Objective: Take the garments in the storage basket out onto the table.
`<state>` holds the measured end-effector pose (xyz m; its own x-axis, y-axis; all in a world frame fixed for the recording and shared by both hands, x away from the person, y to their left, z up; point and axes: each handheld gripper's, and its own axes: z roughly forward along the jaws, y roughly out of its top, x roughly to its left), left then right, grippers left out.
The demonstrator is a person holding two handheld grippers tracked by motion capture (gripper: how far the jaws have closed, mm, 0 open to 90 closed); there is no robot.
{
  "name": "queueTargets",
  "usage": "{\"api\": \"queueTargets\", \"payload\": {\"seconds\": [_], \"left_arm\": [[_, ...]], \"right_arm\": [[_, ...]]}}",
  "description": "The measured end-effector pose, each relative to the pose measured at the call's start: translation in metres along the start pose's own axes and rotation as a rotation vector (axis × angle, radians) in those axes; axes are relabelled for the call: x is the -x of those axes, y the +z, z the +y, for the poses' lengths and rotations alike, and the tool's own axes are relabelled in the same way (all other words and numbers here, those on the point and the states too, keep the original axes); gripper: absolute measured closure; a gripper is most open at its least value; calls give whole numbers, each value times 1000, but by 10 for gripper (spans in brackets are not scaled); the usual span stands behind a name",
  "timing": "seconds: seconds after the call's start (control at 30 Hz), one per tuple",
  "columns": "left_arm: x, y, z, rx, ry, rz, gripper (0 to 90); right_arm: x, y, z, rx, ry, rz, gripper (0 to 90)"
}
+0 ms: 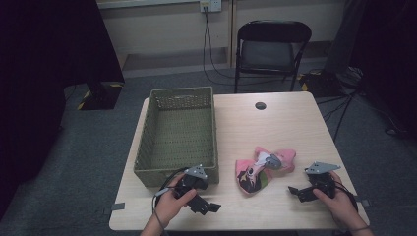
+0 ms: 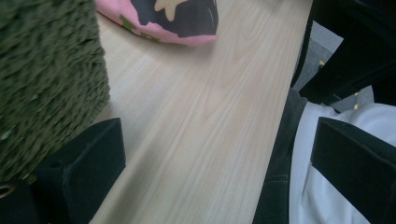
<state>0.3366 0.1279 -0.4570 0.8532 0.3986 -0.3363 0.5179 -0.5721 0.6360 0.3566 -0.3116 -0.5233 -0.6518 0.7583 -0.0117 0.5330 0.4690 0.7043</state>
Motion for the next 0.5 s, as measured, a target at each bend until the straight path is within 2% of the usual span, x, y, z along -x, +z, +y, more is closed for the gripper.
{"api": "queueTargets", "payload": {"seconds": [0.5], "left_arm": [[-5, -11, -13, 1, -16, 3, 27]], "right_arm": [[0, 0, 0, 0, 0, 0, 0]]}}
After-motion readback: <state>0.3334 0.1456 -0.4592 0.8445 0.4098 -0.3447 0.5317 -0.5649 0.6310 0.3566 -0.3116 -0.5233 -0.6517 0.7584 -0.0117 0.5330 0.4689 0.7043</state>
